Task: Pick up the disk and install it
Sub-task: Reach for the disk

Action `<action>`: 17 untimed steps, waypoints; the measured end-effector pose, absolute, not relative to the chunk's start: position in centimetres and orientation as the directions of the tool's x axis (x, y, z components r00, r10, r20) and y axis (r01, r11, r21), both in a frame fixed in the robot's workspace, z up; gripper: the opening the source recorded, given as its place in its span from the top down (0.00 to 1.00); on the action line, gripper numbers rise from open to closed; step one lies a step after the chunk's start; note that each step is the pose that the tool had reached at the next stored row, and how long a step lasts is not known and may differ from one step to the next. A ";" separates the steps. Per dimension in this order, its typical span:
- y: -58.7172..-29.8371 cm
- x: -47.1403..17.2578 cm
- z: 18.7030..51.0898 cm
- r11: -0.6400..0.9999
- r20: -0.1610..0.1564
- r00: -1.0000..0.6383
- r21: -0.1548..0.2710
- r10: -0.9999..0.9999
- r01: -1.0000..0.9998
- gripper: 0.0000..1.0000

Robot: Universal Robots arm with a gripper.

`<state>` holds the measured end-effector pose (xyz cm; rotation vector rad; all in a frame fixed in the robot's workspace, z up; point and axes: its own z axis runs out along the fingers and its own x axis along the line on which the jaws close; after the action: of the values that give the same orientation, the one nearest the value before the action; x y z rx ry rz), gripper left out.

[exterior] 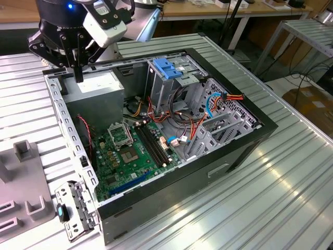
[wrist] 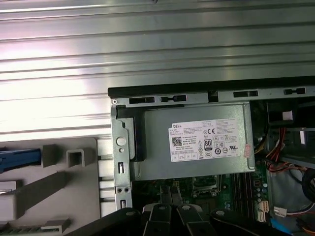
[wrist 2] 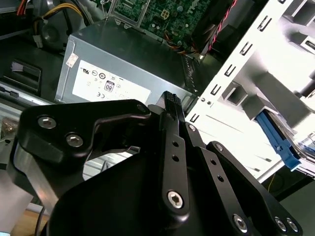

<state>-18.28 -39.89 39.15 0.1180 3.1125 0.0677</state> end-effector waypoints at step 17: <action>-39.9 -19.5 39.1 0.996 -0.024 -0.997 0.044 0.076 0.075 0.89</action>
<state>-19.54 -39.89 39.08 0.1180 3.1125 0.0677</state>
